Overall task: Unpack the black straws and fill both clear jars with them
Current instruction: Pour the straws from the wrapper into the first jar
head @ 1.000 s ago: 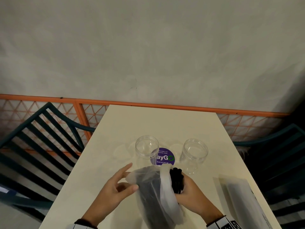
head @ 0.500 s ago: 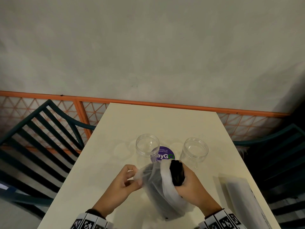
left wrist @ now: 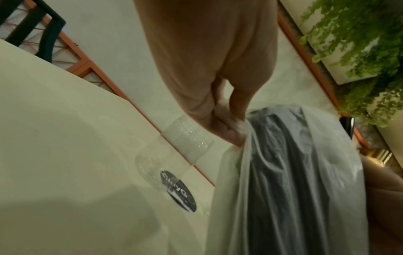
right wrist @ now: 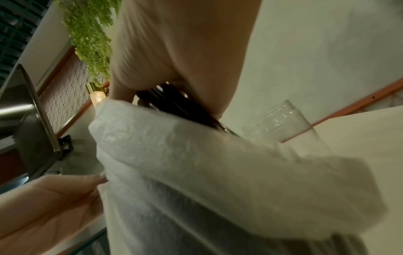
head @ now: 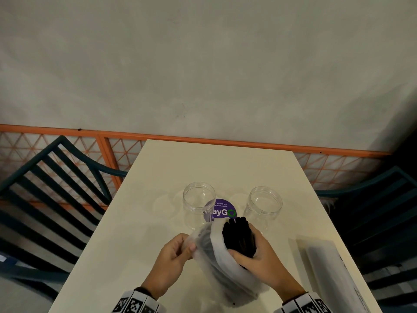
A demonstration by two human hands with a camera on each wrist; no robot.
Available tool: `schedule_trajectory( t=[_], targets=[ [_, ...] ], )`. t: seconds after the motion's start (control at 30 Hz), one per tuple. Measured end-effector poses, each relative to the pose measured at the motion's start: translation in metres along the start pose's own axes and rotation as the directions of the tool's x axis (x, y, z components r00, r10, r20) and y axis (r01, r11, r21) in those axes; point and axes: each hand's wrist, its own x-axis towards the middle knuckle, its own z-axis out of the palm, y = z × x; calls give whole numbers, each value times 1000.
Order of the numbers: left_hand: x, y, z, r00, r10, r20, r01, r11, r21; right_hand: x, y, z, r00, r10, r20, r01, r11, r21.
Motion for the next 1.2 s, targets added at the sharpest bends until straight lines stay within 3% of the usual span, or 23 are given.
schedule_trajectory(
  t=[0.07,0.2,0.27,0.37,0.47,0.57,0.67,0.77,0.83,0.93,1.07,1.2],
  targets=[
    [-3,-2,0,998,-25,61,25,1000,-6,-1,3,0,1000,-9,-19,7,996,-94],
    [-3,1,-5,980,-12,196,21,999,-47,0,6,-5,999,26,43,-21,994,-109],
    [-1,7,0,989,4,148,-3,1000,-9,3,4,-6,998,25,65,-16,991,-132],
    [8,5,5,994,100,-51,-94,991,99,5,-4,-3,1000,14,27,-12,996,-93],
    [12,5,11,987,148,-57,-146,989,36,5,-4,-4,998,47,-51,-47,999,-3],
    [11,5,14,997,54,64,-49,996,-71,3,6,-6,990,117,-78,-112,992,65],
    [11,-1,14,991,-73,112,93,978,-186,1,10,-5,986,153,-65,-147,986,84],
    [10,4,10,984,-73,165,108,970,-218,0,11,-3,986,168,-12,-166,982,90],
    [11,10,8,981,-35,189,58,992,-115,0,11,-1,986,164,34,-167,982,85],
    [12,10,7,992,-17,122,22,999,-43,0,8,1,984,159,87,-166,982,88],
    [12,1,4,990,-115,81,129,971,-204,0,7,-4,967,146,211,-176,975,133],
    [9,-3,-1,986,-153,58,163,952,-258,-4,16,-3,924,171,341,-176,984,-16]
  ],
)
